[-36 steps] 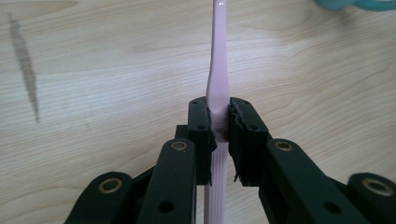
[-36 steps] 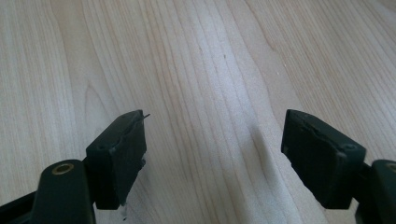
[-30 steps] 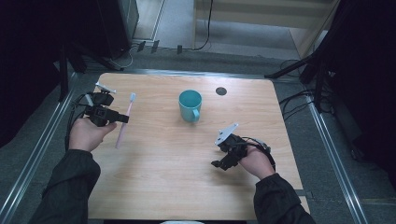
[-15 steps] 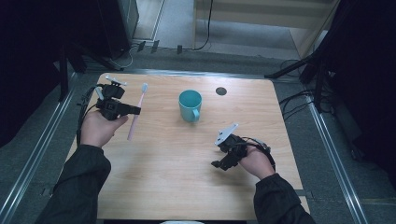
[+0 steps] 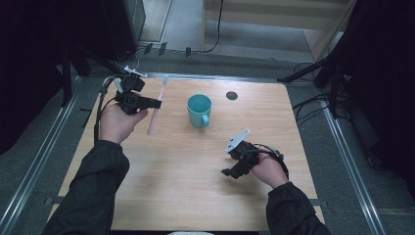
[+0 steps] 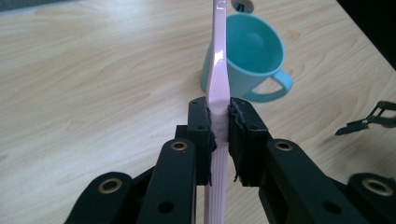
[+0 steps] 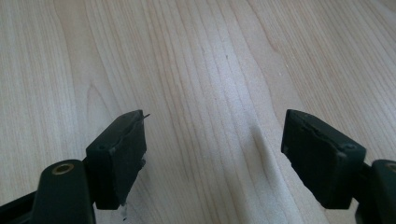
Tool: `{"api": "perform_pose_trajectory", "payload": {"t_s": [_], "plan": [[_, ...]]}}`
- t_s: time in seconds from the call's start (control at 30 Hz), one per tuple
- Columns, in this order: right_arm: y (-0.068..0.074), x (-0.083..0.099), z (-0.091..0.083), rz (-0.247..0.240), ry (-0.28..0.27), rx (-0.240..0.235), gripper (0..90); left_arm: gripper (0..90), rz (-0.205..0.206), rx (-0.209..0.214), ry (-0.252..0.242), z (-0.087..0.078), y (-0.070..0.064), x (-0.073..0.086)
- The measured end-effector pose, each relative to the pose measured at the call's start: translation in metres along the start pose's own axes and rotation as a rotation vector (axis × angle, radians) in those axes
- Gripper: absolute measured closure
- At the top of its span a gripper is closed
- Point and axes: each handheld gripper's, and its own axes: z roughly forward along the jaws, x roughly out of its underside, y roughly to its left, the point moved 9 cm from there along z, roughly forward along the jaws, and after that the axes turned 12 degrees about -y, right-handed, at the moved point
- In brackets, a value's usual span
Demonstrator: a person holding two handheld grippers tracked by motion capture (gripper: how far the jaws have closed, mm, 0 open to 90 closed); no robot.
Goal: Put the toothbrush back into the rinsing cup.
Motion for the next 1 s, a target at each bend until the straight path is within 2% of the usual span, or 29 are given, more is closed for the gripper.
{"api": "perform_pose_trajectory", "payload": {"t_s": [0.3,0.4,0.73,1.0], "plan": [[0.000,0.000,0.000,-0.001,-0.005,0.000,22.4,79.2,0.025,0.017,-0.013,0.017,-0.012,-0.023],[0.000,-0.001,0.000,0.002,-0.005,-0.001,22.4,79.3,0.017,0.017,-0.025,0.023,-0.014,-0.031],[-0.001,-0.001,-0.001,0.004,-0.017,0.001,22.4,79.3,0.047,0.025,-0.019,0.045,-0.025,-0.050],[0.000,0.000,-0.003,0.010,-0.018,0.003,22.4,79.2,0.057,0.037,-0.019,0.066,-0.034,-0.058]]}}
